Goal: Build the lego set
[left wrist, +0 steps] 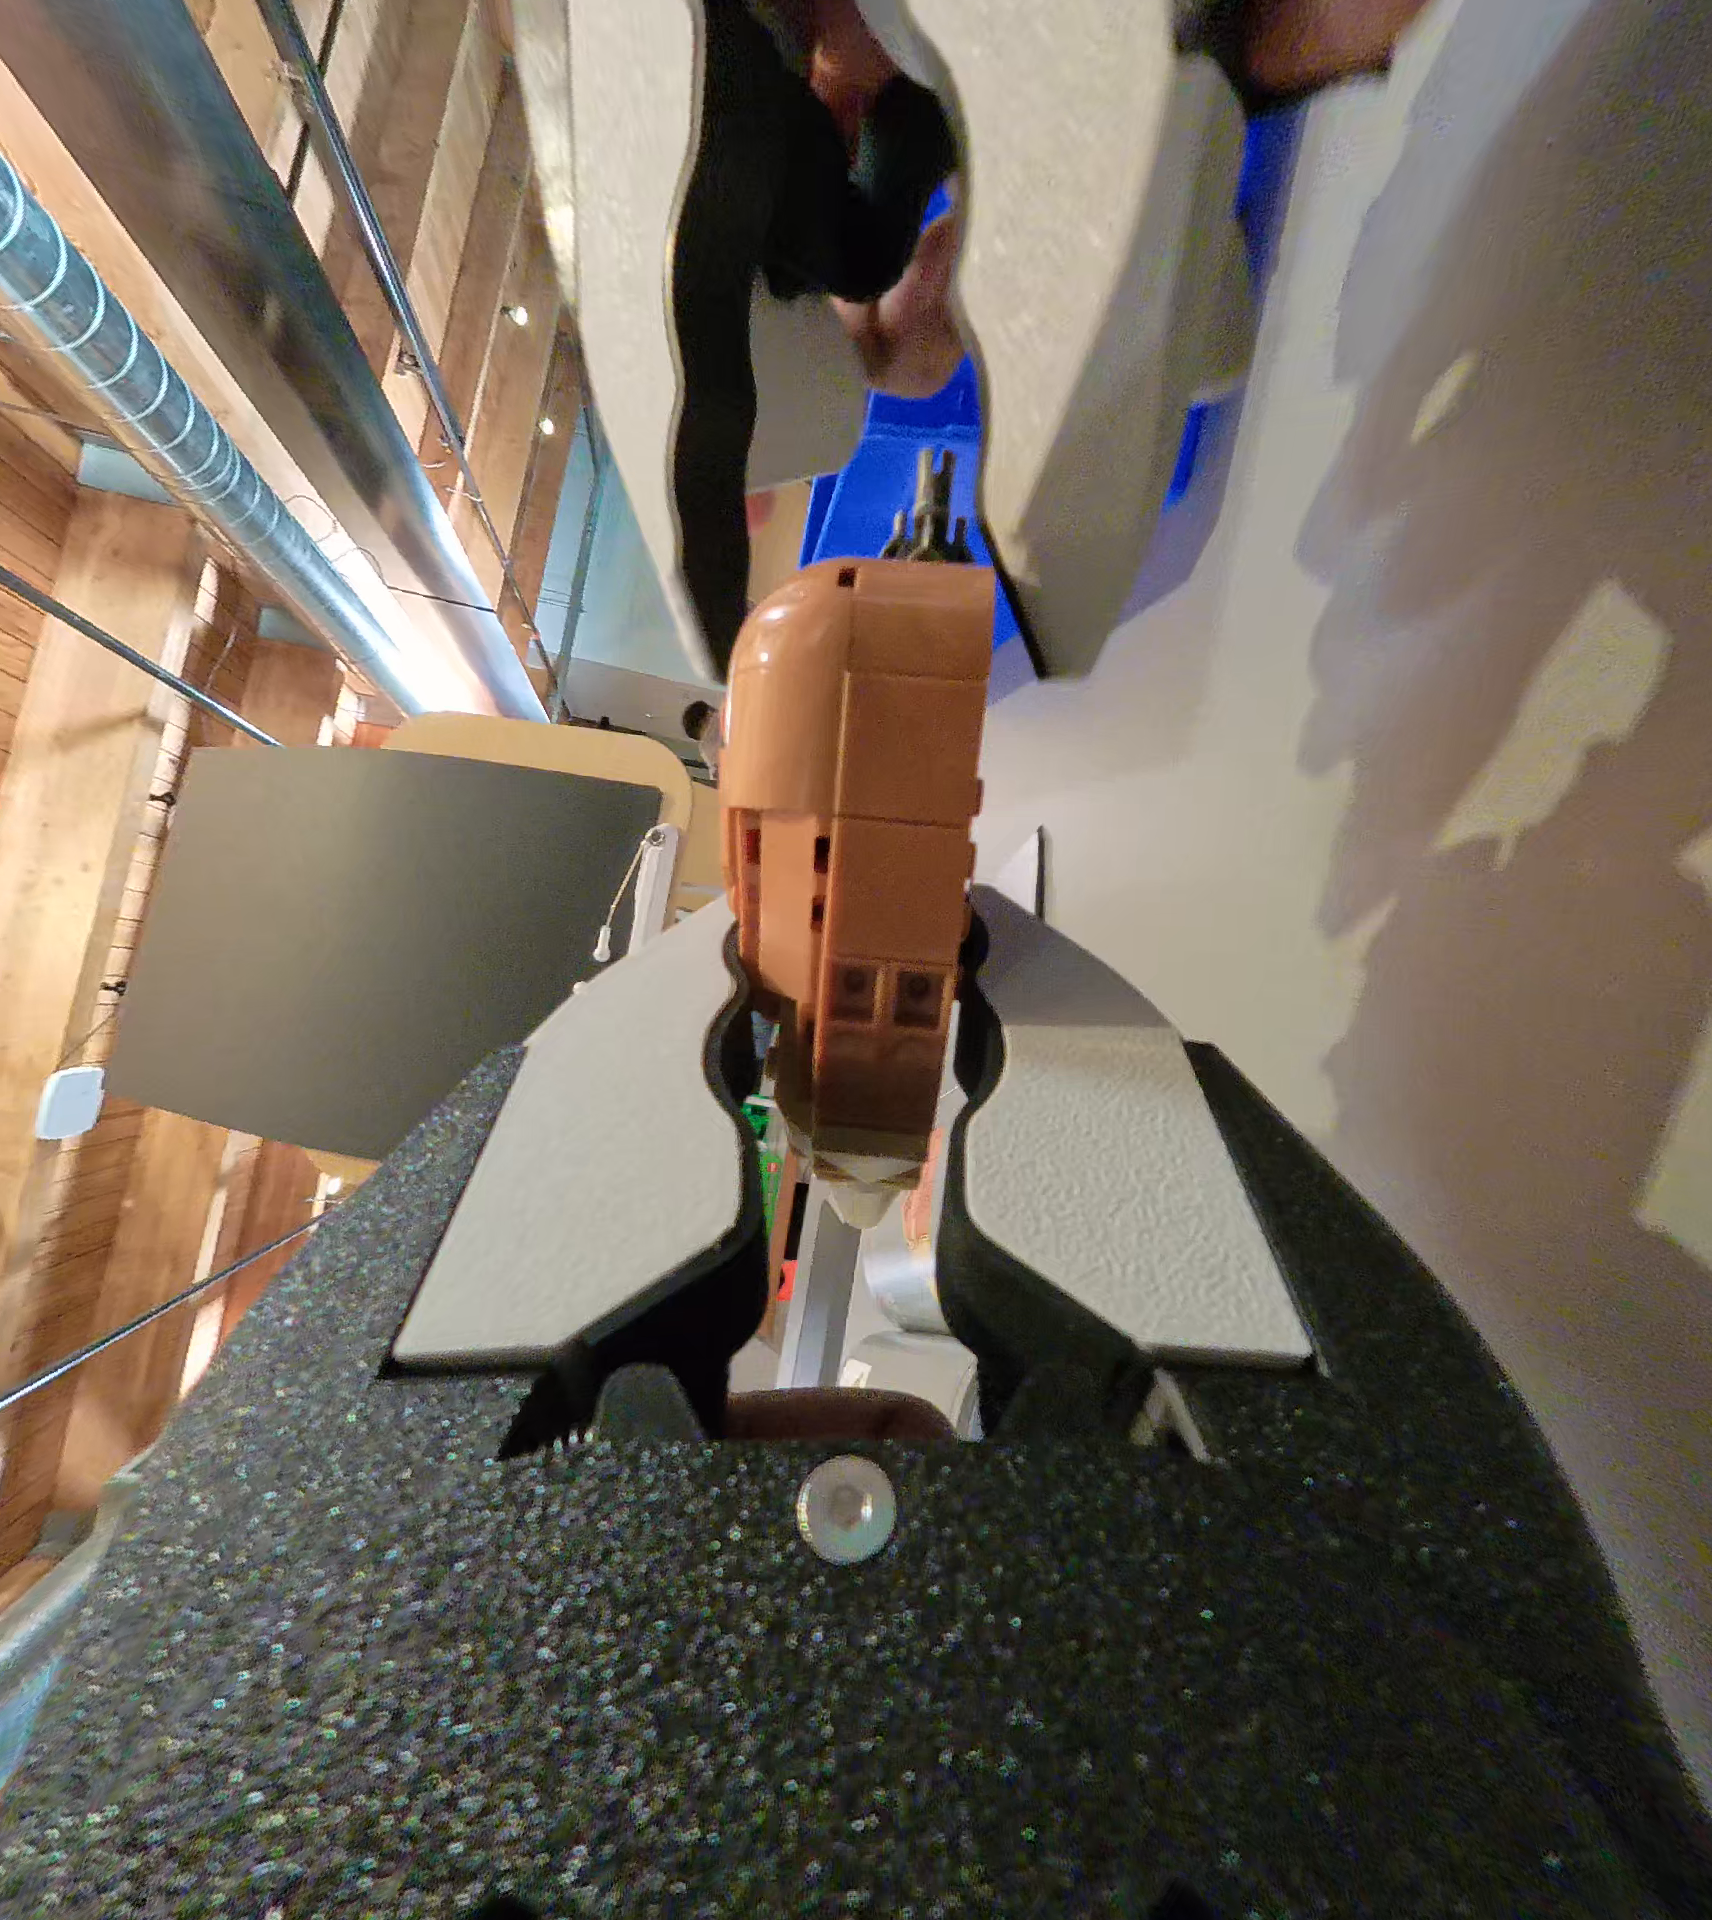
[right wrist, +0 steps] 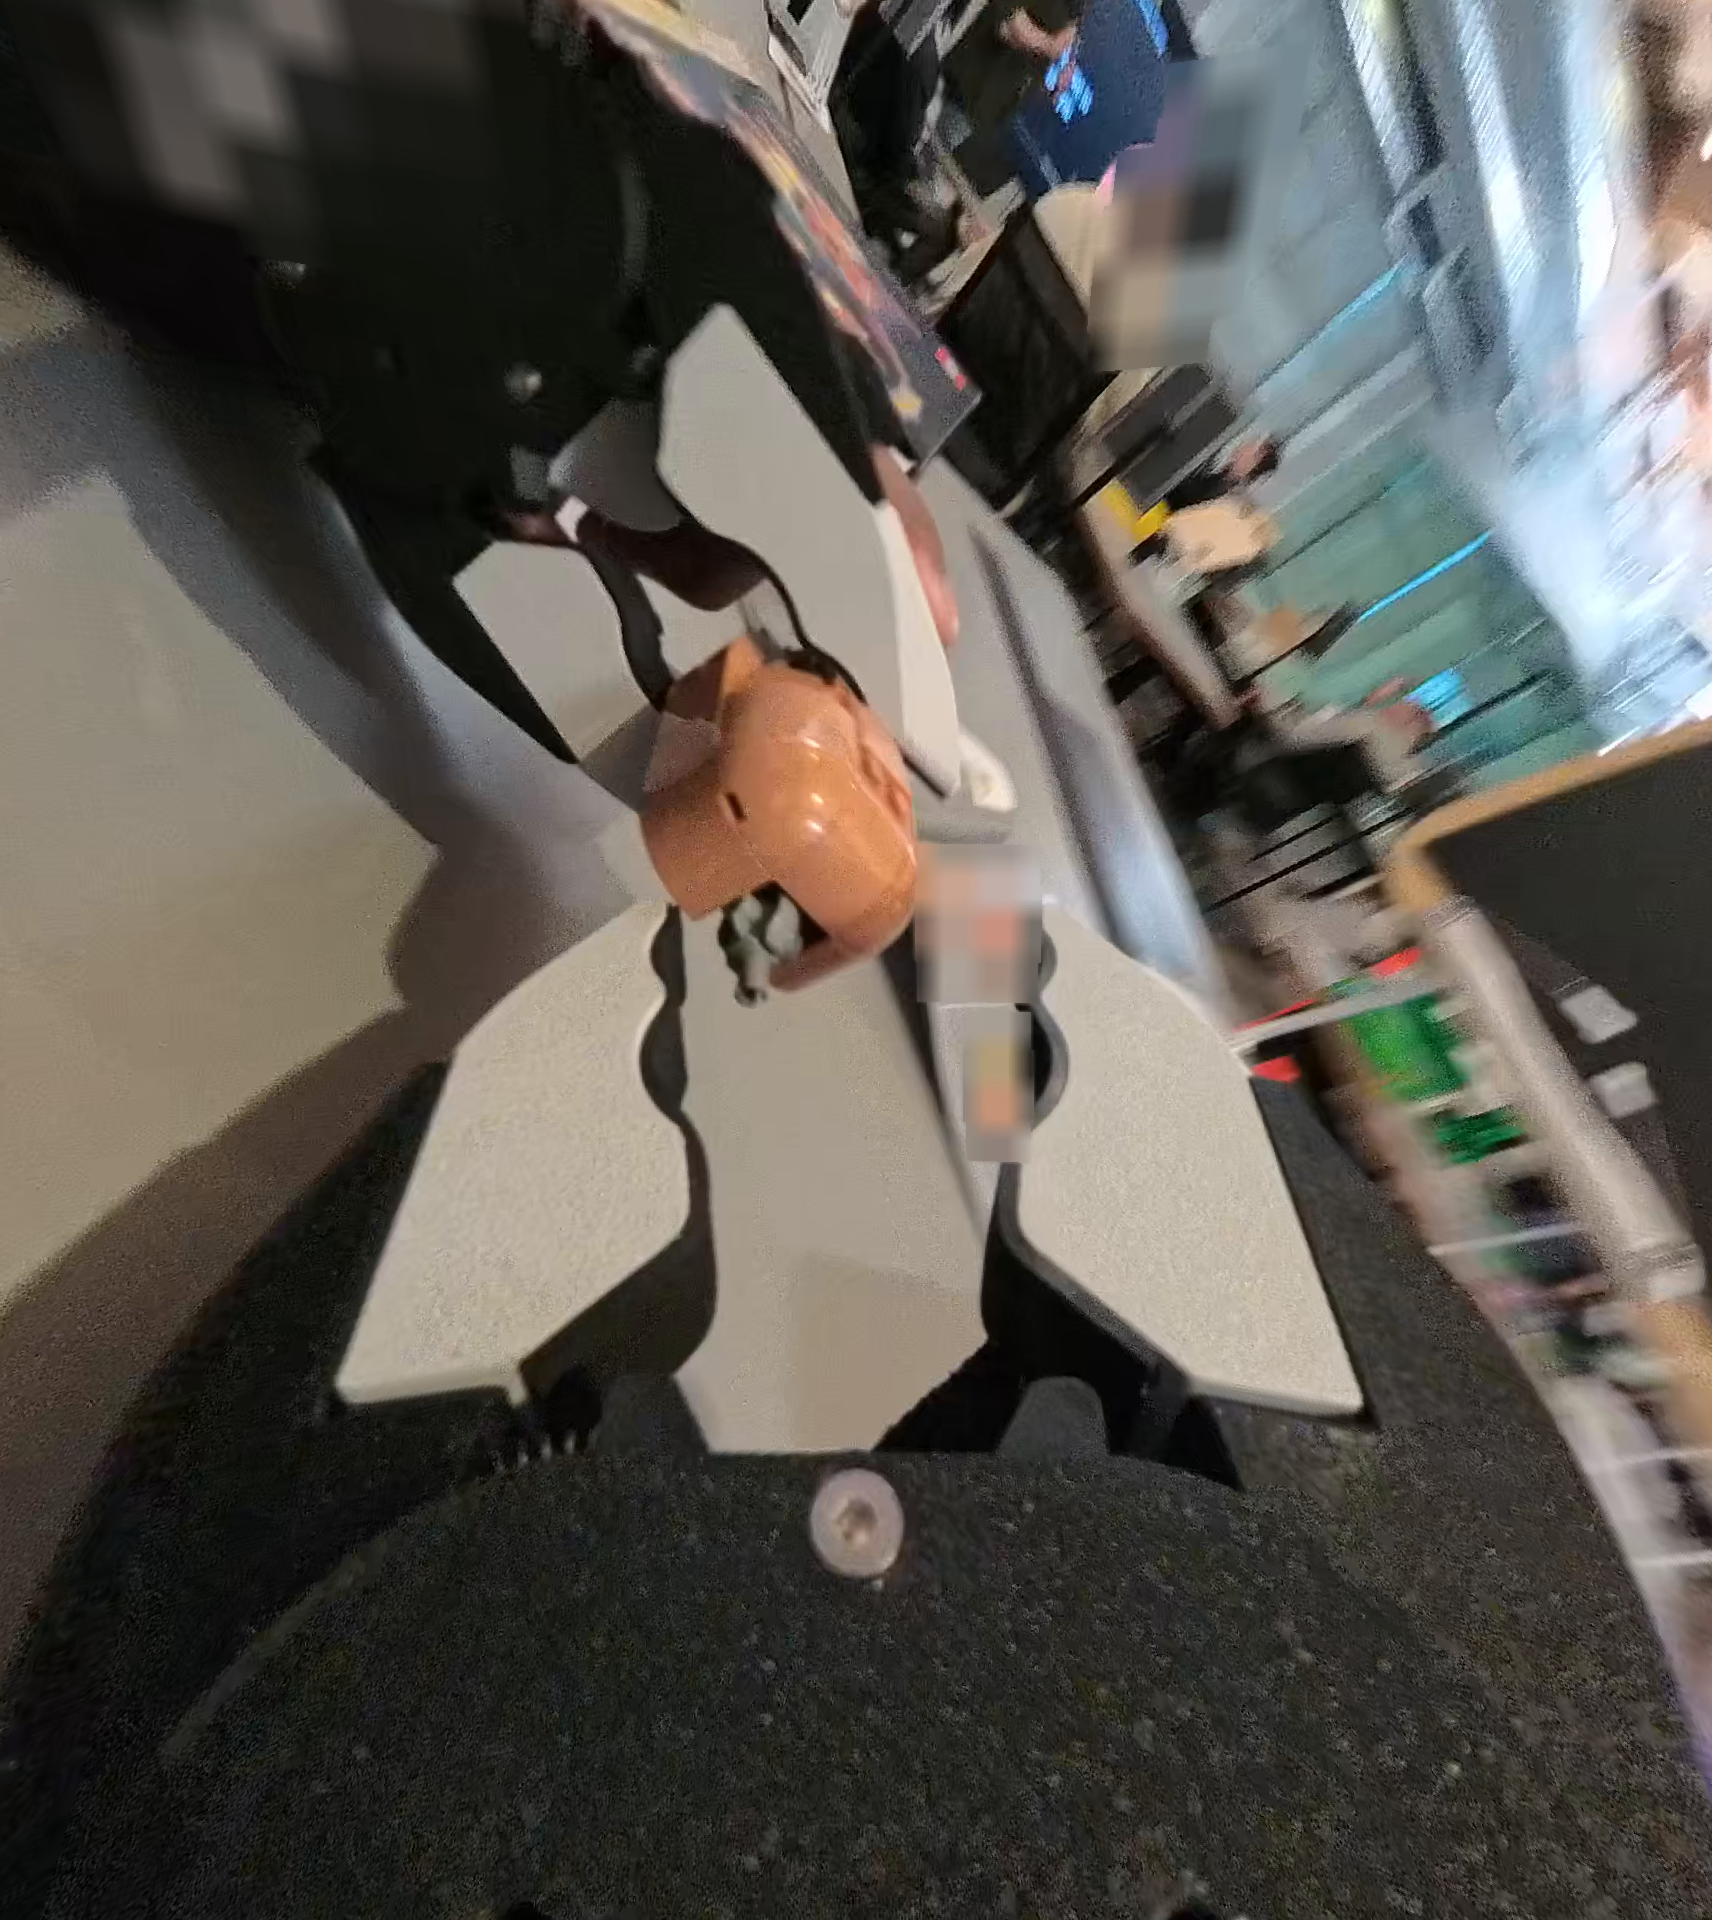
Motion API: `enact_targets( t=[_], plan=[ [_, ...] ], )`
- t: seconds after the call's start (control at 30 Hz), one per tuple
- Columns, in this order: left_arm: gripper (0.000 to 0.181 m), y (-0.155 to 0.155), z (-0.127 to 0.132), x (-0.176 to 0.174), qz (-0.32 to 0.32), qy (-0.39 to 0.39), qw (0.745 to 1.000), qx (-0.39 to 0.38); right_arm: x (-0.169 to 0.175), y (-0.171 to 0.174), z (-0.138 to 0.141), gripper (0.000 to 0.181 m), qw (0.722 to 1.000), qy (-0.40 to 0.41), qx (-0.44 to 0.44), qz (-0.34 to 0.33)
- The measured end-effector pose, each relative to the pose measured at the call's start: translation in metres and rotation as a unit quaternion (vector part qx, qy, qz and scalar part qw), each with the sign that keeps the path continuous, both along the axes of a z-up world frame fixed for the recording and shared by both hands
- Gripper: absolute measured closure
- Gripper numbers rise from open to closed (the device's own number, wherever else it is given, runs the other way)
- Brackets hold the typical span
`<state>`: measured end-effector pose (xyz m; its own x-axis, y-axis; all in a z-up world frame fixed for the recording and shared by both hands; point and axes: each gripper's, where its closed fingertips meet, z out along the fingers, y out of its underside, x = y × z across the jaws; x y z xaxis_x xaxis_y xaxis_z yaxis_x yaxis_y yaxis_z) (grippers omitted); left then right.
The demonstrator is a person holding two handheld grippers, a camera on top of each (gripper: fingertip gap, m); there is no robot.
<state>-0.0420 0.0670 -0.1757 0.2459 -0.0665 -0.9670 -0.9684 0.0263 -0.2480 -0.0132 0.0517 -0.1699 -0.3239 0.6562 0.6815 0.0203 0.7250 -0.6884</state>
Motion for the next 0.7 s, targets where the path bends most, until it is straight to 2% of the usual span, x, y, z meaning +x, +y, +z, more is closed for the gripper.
enact_targets(
  t=[0.07, 0.1, 0.2, 0.3, 0.4, 0.47, 0.7],
  plan=[
    [0.146, -0.002, 0.001, -0.002, -0.001, 0.009, 1.000, 0.010, 0.001, 0.005, -0.001, 0.113, 0.989, -0.062, -0.131, -0.006],
    [0.146, -0.002, 0.003, -0.003, -0.001, 0.011, 1.000, 0.018, 0.001, 0.007, -0.002, 0.110, 0.974, -0.098, -0.203, -0.008],
    [0.146, -0.002, 0.002, -0.004, 0.001, 0.034, 0.999, 0.028, 0.005, 0.003, 0.005, 0.111, 0.891, -0.172, -0.419, 0.027],
    [0.146, -0.002, 0.000, -0.001, -0.001, 0.047, 0.998, 0.033, 0.004, 0.004, 0.003, 0.113, 0.811, -0.225, -0.540, 0.029],
    [0.146, -0.001, 0.000, 0.003, -0.003, 0.078, 0.996, 0.048, 0.002, -0.002, -0.003, 0.115, 0.730, -0.274, -0.625, 0.028],
    [0.146, -0.001, -0.003, 0.006, -0.011, 0.097, 0.994, 0.049, 0.002, -0.010, -0.007, 0.116, 0.693, -0.304, -0.653, 0.036],
    [0.146, -0.007, -0.013, 0.023, -0.071, 0.124, 0.989, 0.048, 0.007, -0.012, -0.016, 0.122, 0.636, -0.358, -0.682, 0.049]
  ],
)
